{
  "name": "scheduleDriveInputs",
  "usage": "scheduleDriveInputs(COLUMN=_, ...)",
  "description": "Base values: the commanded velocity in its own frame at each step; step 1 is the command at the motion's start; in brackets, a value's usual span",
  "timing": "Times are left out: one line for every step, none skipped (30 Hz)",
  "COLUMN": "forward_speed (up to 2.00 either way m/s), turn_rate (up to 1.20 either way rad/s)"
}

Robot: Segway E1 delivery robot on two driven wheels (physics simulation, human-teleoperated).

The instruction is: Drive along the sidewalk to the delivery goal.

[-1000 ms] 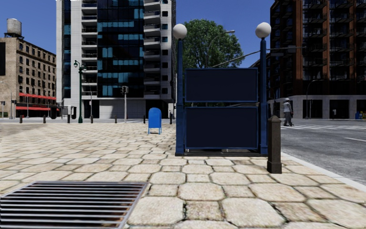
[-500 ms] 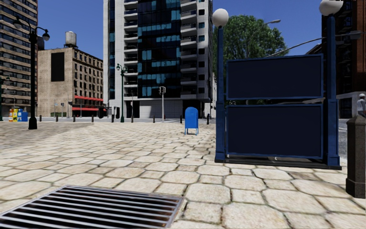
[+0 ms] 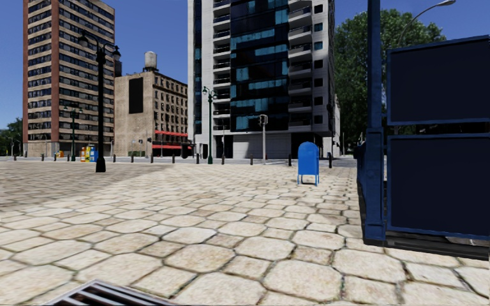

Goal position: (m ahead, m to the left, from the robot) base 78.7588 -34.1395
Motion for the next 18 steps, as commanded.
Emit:
scheduleDriveInputs(forward_speed=2.00, turn_rate=0.41)
scheduleDriveInputs(forward_speed=2.00, turn_rate=0.39)
scheduleDriveInputs(forward_speed=2.00, turn_rate=0.39)
scheduleDriveInputs(forward_speed=2.00, turn_rate=0.39)
scheduleDriveInputs(forward_speed=2.00, turn_rate=0.38)
scheduleDriveInputs(forward_speed=2.00, turn_rate=0.38)
scheduleDriveInputs(forward_speed=2.00, turn_rate=0.38)
scheduleDriveInputs(forward_speed=2.00, turn_rate=0.38)
scheduleDriveInputs(forward_speed=2.00, turn_rate=0.38)
scheduleDriveInputs(forward_speed=2.00, turn_rate=0.38)
scheduleDriveInputs(forward_speed=2.00, turn_rate=0.38)
scheduleDriveInputs(forward_speed=2.00, turn_rate=0.38)
scheduleDriveInputs(forward_speed=2.00, turn_rate=0.38)
scheduleDriveInputs(forward_speed=2.00, turn_rate=0.25)
scheduleDriveInputs(forward_speed=2.00, turn_rate=0.25)
scheduleDriveInputs(forward_speed=2.00, turn_rate=0.00)
scheduleDriveInputs(forward_speed=2.00, turn_rate=0.00)
scheduleDriveInputs(forward_speed=2.00, turn_rate=0.00)
